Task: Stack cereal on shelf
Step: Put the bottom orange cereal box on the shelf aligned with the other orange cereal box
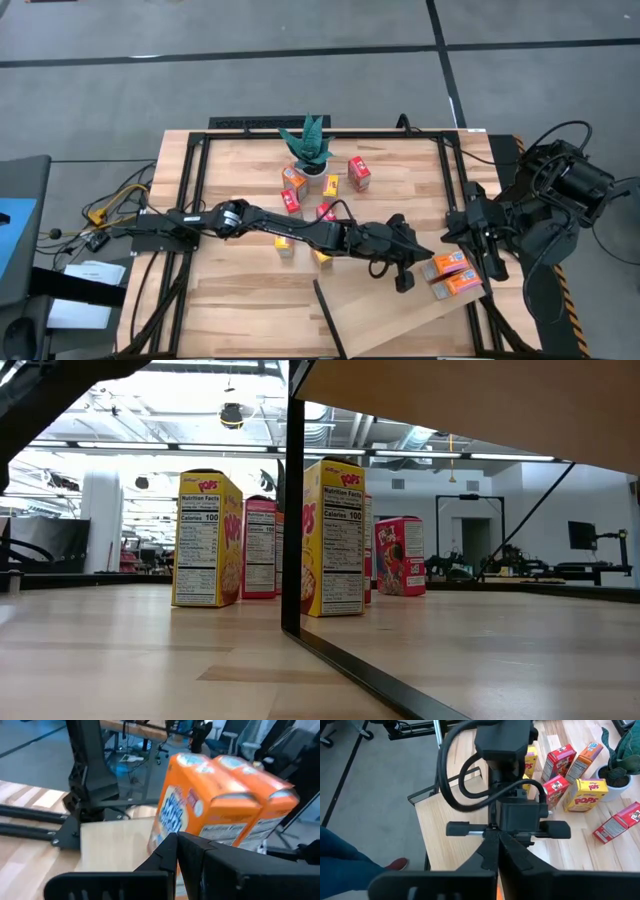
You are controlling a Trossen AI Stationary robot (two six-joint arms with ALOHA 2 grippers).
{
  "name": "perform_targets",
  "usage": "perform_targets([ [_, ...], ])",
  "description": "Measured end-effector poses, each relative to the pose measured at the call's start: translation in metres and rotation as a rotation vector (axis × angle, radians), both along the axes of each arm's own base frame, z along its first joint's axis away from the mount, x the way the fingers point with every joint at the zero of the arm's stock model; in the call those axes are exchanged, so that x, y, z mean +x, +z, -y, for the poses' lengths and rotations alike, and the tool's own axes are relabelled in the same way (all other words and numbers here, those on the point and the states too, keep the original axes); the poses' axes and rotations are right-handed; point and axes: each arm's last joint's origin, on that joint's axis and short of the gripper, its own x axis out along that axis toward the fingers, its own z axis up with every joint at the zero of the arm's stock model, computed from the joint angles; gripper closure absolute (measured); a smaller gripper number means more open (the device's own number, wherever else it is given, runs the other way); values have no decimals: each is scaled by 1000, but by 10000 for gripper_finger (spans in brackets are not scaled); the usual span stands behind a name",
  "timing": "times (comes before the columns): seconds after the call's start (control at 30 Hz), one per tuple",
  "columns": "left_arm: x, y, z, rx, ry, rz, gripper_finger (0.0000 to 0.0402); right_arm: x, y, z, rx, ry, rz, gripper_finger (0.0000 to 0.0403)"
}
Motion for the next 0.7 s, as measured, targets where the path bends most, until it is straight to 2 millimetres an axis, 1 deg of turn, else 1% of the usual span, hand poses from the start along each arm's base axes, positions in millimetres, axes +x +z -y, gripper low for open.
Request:
perform_targets([
  [0.13, 0, 0, 0, -6, -1, 1, 401, 0, 0, 0, 0, 0, 0, 382],
  [0.43, 0, 1, 2, -28, -24, 4, 401, 0, 0, 0, 3, -2, 0, 364],
  [0.7, -1, -1, 2, -2, -37, -16, 402, 0, 0, 0, 3, -2, 0, 378],
])
